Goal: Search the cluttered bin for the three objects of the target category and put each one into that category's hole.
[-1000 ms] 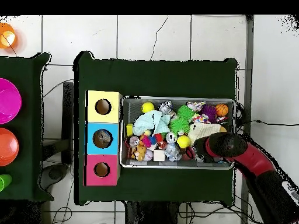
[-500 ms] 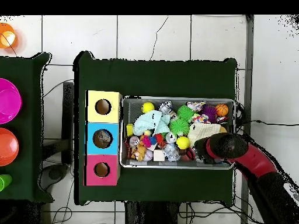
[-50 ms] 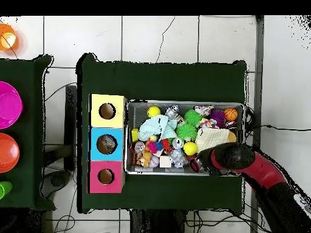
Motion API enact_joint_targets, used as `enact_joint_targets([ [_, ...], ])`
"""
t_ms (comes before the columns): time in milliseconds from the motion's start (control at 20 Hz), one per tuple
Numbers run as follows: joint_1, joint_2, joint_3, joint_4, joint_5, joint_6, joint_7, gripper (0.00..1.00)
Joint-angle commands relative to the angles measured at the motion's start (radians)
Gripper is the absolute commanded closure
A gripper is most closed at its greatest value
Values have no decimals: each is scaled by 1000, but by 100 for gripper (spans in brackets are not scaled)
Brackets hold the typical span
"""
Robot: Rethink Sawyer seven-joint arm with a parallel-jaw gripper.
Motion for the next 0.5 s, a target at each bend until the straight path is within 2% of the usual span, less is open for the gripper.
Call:
enact_joint_targets([
  [50,12,-21,2,102,25,-21,144,0],
  [150,11,-5,2,109,18,-54,147,0],
  [500,11,107,0,57,-12,-152,133,0],
])
